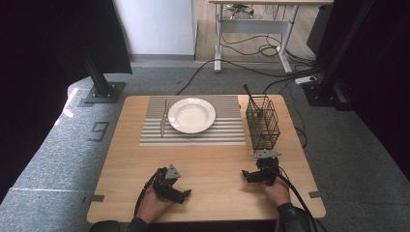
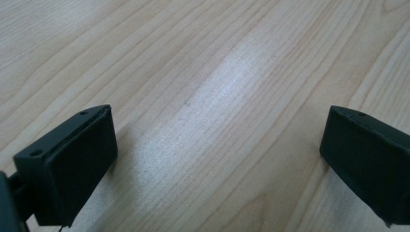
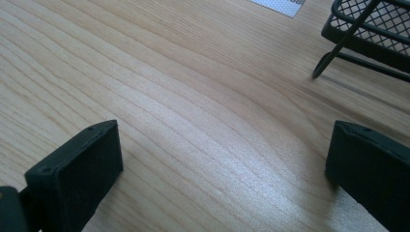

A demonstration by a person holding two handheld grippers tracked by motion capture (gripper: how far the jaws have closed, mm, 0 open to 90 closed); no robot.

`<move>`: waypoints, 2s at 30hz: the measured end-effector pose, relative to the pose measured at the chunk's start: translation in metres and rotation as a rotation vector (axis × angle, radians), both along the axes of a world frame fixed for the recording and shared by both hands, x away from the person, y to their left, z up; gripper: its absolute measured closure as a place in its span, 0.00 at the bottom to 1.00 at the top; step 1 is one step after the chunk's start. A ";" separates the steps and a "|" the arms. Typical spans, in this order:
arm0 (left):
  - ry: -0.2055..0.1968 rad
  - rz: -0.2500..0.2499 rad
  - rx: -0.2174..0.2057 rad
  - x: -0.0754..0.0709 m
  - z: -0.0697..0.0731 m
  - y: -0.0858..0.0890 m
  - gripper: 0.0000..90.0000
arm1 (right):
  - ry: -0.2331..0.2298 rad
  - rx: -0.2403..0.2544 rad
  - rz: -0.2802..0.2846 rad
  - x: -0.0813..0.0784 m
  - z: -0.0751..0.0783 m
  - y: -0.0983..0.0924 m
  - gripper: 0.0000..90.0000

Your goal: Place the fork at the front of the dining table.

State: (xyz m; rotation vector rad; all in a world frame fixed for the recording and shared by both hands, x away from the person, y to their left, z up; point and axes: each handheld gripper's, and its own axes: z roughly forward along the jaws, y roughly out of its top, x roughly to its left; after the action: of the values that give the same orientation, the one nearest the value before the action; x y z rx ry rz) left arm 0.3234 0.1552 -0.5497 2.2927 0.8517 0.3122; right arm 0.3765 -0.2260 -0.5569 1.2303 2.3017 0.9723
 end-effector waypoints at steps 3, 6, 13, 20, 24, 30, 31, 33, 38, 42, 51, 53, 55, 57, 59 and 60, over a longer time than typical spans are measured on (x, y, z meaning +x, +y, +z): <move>0.001 0.007 -0.001 0.001 0.000 0.000 0.00 | 0.000 0.000 0.000 0.000 0.000 0.000 0.00; 0.000 0.007 -0.001 0.001 0.000 0.000 0.00 | 0.000 0.000 0.000 0.000 0.000 0.000 0.00; -0.001 0.003 -0.004 0.003 0.001 0.001 0.01 | 0.000 0.000 0.000 0.000 0.000 0.000 0.00; 0.017 -0.001 -0.039 0.010 0.009 0.001 0.03 | 0.000 0.000 -0.004 0.000 0.000 0.000 0.00; 0.013 -0.024 -0.045 0.016 0.021 -0.003 0.03 | -0.001 0.000 -0.009 -0.001 0.000 0.001 0.00; 0.003 -0.055 -0.071 0.027 0.038 -0.012 0.03 | -0.001 0.001 -0.010 -0.001 0.000 0.001 0.00; 0.000 -0.060 -0.074 0.029 0.041 -0.014 0.03 | -0.001 0.001 -0.010 -0.001 0.000 0.001 0.00; -0.004 -0.071 -0.068 0.032 0.047 -0.019 0.03 | -0.001 0.000 -0.010 -0.001 0.000 0.001 0.00; -0.031 -0.098 -0.065 0.045 0.064 -0.031 0.04 | -0.002 -0.001 -0.010 -0.002 0.000 0.001 0.00; -0.048 -0.113 -0.069 0.055 0.077 -0.040 0.05 | -0.001 0.000 -0.010 -0.002 0.000 0.001 0.00; -0.073 -0.154 -0.073 0.079 0.104 -0.062 0.06 | -0.003 0.000 -0.009 -0.002 0.000 0.001 0.00; -0.075 -0.161 -0.079 0.085 0.109 -0.067 0.07 | -0.002 0.001 -0.009 -0.002 0.000 0.002 0.00; -0.081 -0.170 -0.076 0.090 0.114 -0.071 0.07 | -0.002 0.001 -0.009 -0.002 0.000 0.002 0.00; -0.089 -0.178 -0.073 0.095 0.119 -0.076 0.08 | -0.003 -0.001 -0.004 -0.002 0.000 0.001 0.00; -0.093 -0.188 -0.083 0.100 0.125 -0.081 0.08 | -0.005 -0.003 -0.003 -0.002 0.000 0.001 0.00; -0.096 -0.193 -0.082 0.102 0.127 -0.085 0.09 | -0.004 -0.002 -0.003 -0.002 0.000 0.001 0.00</move>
State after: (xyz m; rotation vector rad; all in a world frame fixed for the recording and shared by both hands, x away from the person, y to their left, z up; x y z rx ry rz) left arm 0.4253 0.0706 -0.4227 2.2426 0.5796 0.2927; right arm 0.3745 -0.2246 -0.5570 1.2297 2.2961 0.9699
